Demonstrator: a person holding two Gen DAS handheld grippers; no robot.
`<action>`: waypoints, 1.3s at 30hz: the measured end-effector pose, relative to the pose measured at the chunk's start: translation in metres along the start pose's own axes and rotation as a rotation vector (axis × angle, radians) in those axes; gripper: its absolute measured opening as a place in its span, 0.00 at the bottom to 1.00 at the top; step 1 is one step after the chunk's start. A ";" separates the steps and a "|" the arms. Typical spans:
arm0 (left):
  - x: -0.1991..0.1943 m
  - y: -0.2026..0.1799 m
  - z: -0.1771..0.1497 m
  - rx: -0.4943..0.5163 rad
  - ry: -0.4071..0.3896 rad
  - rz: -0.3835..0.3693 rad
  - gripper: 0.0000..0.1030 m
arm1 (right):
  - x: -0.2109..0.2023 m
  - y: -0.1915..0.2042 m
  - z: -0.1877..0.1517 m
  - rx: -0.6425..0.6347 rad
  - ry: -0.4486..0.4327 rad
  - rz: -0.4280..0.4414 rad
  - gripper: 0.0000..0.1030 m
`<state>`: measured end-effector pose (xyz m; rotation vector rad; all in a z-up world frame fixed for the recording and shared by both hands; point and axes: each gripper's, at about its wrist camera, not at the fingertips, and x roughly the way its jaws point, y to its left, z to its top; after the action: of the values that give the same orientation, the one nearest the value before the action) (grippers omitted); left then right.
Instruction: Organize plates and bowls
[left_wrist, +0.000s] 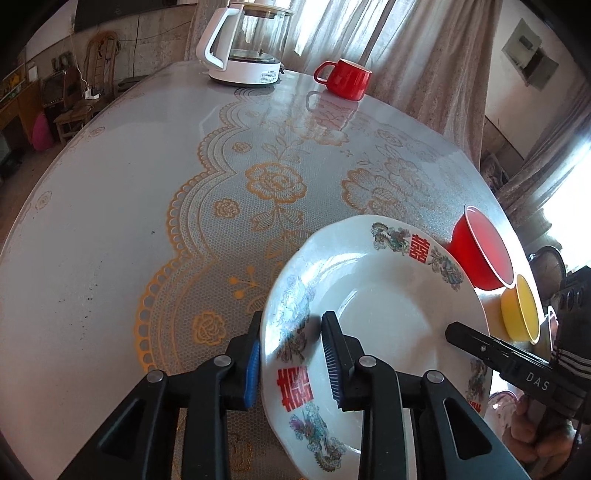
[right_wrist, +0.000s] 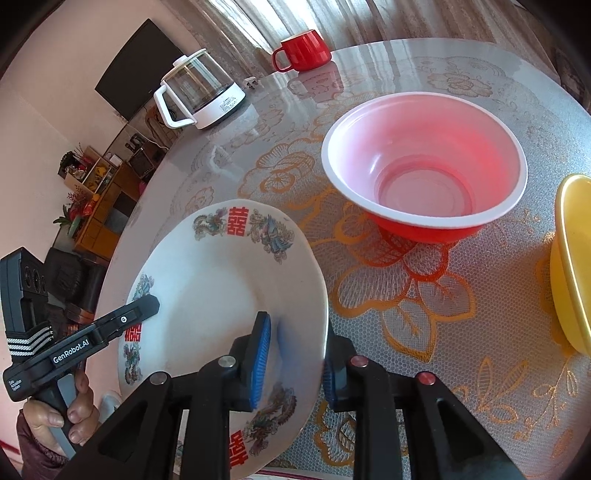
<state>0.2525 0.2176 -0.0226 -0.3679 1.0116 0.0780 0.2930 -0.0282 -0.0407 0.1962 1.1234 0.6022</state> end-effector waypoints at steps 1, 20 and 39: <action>-0.001 0.000 -0.001 -0.003 0.001 0.002 0.29 | 0.000 0.000 0.000 0.004 -0.001 0.000 0.25; -0.015 0.005 -0.017 -0.015 0.003 0.018 0.26 | 0.003 -0.007 -0.002 0.089 0.037 0.100 0.27; -0.046 0.005 -0.032 -0.047 -0.050 -0.002 0.22 | -0.018 0.004 -0.007 0.059 -0.002 0.128 0.22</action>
<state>0.2002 0.2168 -0.0004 -0.4082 0.9611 0.1092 0.2805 -0.0355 -0.0277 0.3219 1.1334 0.6827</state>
